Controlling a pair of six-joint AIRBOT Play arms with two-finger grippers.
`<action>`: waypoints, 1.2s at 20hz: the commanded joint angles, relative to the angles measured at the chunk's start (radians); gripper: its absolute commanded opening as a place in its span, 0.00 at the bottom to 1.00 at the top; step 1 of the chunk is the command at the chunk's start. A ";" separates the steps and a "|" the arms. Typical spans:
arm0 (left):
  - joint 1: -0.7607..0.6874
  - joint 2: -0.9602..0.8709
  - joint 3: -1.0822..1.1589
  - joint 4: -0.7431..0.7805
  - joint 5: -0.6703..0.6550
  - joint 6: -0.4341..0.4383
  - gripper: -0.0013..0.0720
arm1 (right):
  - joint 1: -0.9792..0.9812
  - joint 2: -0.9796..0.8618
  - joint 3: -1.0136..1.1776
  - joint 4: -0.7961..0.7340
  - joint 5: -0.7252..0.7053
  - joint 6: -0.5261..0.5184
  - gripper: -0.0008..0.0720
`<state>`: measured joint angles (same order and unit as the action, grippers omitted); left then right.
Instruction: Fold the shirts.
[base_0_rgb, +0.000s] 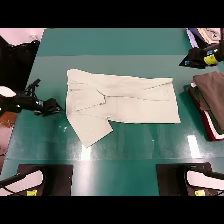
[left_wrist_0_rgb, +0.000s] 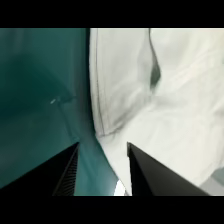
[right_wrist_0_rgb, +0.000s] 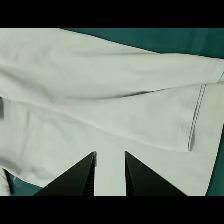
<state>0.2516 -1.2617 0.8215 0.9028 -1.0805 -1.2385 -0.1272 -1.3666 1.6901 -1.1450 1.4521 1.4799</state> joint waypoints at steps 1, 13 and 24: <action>0.000 0.007 -0.103 -0.094 0.107 0.042 0.51 | 0.001 0.001 0.001 0.001 0.029 -0.002 0.31; -0.181 0.005 -0.116 -0.073 0.217 -0.022 0.50 | 0.000 0.001 0.001 0.000 0.093 -0.024 0.31; -0.179 0.096 0.078 0.055 -0.014 -0.036 0.05 | -0.230 0.205 -0.585 -0.010 0.019 -0.090 0.31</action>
<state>0.0742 -1.1988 0.8589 0.9161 -1.0405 -1.2739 -0.2649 -1.2346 1.3251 -1.1545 1.5444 1.4162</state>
